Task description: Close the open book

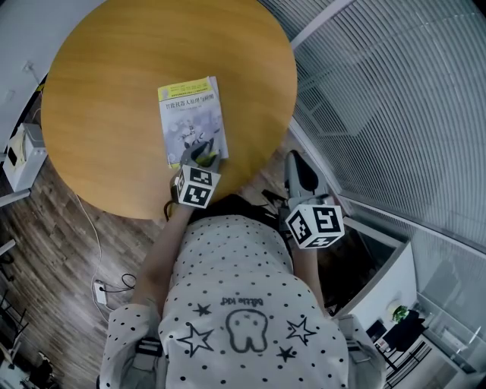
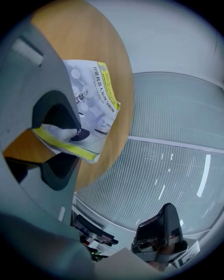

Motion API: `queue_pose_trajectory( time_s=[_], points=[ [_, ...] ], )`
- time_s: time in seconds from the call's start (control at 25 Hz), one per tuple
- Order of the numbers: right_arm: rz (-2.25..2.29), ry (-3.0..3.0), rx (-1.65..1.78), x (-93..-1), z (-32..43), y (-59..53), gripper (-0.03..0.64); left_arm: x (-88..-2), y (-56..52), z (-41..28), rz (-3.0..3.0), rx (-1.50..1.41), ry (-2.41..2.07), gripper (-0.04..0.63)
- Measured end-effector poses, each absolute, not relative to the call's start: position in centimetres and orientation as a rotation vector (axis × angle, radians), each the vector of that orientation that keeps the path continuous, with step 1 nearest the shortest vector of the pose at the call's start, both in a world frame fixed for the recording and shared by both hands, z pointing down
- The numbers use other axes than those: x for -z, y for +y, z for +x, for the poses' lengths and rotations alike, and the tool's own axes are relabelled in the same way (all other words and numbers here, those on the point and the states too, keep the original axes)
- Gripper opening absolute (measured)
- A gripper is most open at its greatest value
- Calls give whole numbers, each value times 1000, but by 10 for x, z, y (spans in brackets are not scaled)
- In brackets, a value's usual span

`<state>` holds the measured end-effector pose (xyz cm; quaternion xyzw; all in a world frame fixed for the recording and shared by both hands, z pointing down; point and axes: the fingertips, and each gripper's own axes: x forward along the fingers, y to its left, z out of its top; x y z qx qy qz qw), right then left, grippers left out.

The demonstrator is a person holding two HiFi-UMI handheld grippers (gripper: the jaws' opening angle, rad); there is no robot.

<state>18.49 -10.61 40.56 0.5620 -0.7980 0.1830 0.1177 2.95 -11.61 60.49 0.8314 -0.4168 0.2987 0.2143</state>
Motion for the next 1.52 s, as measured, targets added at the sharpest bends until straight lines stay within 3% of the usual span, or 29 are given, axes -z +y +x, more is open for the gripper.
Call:
queue_pose_trajectory(
  time_s=[0.96, 1.52],
  points=[
    [1649, -2327, -536, -407, 182, -107, 5, -605, -110, 41, 2372, -778, -1043, 327],
    [1646, -2334, -525, -403, 180, -103, 5, -598, -108, 42, 2381, -765, -1046, 334]
  ],
)
